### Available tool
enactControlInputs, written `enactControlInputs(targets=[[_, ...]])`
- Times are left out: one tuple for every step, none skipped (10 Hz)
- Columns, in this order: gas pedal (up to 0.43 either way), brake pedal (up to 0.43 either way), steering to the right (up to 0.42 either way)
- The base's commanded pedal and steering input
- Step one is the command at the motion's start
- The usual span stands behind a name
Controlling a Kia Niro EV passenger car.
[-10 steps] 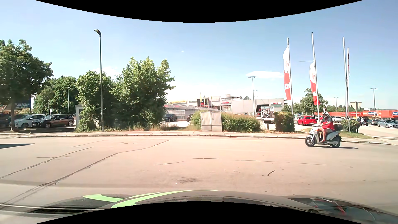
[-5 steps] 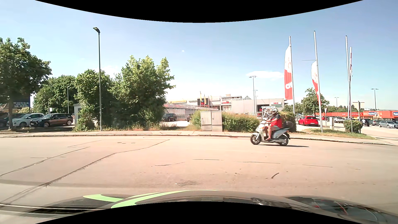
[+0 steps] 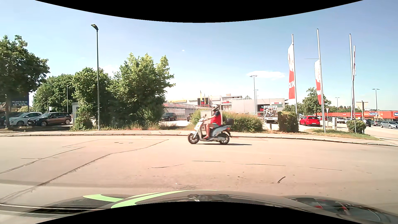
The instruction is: Follow the waypoints while adhering to traffic rules and regulations
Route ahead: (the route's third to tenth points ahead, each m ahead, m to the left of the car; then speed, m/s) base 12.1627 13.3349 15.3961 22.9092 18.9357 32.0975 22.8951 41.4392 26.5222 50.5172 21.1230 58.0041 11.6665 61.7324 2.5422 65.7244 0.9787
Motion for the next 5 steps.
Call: enactControlInputs(targets=[[0.220, 0.000, -0.005], [0.220, 0.000, -0.016], [0.228, 0.000, -0.038], [0.228, 0.000, -0.056], [0.228, 0.000, -0.087]])
